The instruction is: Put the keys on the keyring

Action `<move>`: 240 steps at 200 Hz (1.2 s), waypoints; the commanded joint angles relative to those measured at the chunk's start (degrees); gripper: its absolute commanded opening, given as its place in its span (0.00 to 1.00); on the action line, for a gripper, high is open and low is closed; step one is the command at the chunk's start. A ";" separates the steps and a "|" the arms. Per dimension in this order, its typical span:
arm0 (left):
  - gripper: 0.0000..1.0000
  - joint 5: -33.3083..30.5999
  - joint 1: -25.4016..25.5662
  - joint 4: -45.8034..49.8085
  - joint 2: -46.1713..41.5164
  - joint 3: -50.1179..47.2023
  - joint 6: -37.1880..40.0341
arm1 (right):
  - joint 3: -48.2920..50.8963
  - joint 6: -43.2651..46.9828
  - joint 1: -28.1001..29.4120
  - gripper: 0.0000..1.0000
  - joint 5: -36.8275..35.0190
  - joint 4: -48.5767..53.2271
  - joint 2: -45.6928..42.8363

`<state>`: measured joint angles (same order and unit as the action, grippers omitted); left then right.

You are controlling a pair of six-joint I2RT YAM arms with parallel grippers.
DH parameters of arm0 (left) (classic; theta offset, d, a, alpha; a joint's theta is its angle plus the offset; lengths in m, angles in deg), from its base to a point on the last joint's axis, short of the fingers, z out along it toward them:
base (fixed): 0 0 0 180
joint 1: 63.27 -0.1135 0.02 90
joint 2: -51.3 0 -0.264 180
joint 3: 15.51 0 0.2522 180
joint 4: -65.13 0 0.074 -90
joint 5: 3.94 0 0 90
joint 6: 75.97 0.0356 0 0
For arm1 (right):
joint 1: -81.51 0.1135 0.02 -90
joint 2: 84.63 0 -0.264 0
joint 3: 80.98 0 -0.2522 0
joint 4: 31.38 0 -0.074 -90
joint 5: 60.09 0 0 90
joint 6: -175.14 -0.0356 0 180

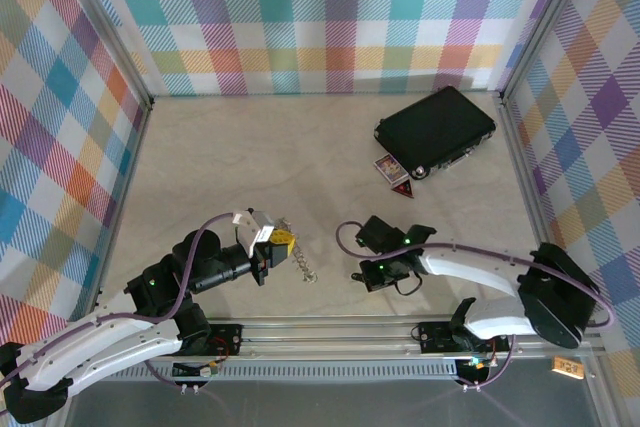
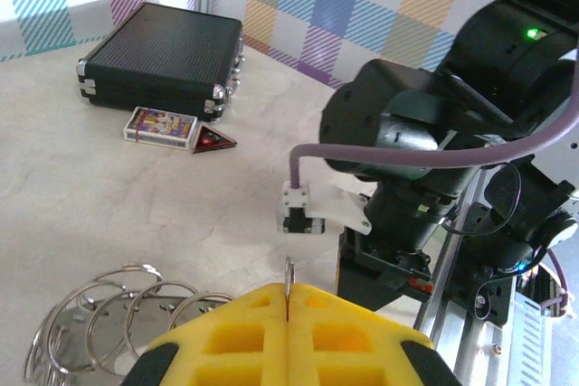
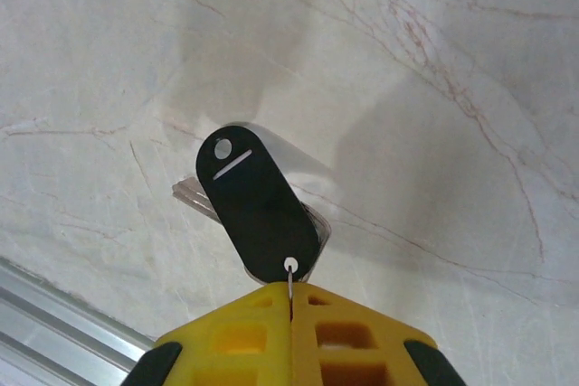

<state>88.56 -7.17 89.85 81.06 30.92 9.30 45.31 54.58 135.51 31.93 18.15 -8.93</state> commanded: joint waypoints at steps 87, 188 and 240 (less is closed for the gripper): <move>0.00 0.41 -0.46 -3.57 -2.13 -0.91 0.07 | -18.53 6.86 0.41 0.02 3.25 24.68 20.25; 0.00 0.66 -0.46 -4.77 -3.15 -1.65 -0.01 | -17.46 10.38 -1.88 0.10 0.95 20.71 24.88; 0.00 1.23 -0.46 -4.99 -2.46 -1.46 0.00 | -17.32 10.09 -1.88 0.22 -0.16 20.78 20.93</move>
<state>88.59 -7.17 88.78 78.61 29.47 9.30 27.50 64.65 133.65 32.98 38.74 15.05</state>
